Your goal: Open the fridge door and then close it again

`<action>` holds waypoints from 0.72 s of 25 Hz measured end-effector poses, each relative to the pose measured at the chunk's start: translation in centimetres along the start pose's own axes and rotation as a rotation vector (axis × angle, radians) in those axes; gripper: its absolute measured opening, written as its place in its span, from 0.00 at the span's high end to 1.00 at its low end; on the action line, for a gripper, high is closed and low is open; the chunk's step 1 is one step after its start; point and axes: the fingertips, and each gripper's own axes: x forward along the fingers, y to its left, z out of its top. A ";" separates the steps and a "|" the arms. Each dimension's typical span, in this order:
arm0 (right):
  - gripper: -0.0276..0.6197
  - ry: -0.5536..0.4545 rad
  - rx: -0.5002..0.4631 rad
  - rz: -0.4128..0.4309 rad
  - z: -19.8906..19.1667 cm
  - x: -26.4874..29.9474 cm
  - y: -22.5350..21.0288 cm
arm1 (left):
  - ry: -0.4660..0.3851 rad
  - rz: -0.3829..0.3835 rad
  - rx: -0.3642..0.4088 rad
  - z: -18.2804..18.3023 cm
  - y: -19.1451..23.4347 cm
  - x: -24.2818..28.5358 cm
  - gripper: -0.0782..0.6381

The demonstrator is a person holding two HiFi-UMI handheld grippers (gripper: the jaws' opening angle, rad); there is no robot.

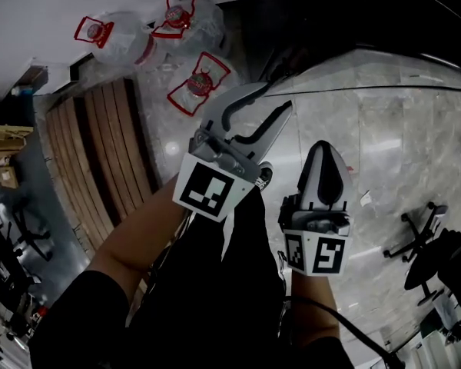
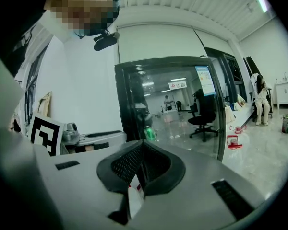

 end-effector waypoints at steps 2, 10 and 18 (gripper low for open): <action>0.93 0.009 0.008 -0.001 -1.0 0.3 -0.3 | -0.003 0.001 0.003 -0.3 0.2 0.6 0.72; 0.93 0.029 0.030 -0.001 -2.2 0.7 -0.7 | -0.030 -0.012 0.007 0.0 0.7 2.3 0.72; 0.93 0.011 0.049 -0.029 -2.1 -0.3 -1.4 | -0.024 0.012 -0.032 -0.1 0.8 2.0 0.80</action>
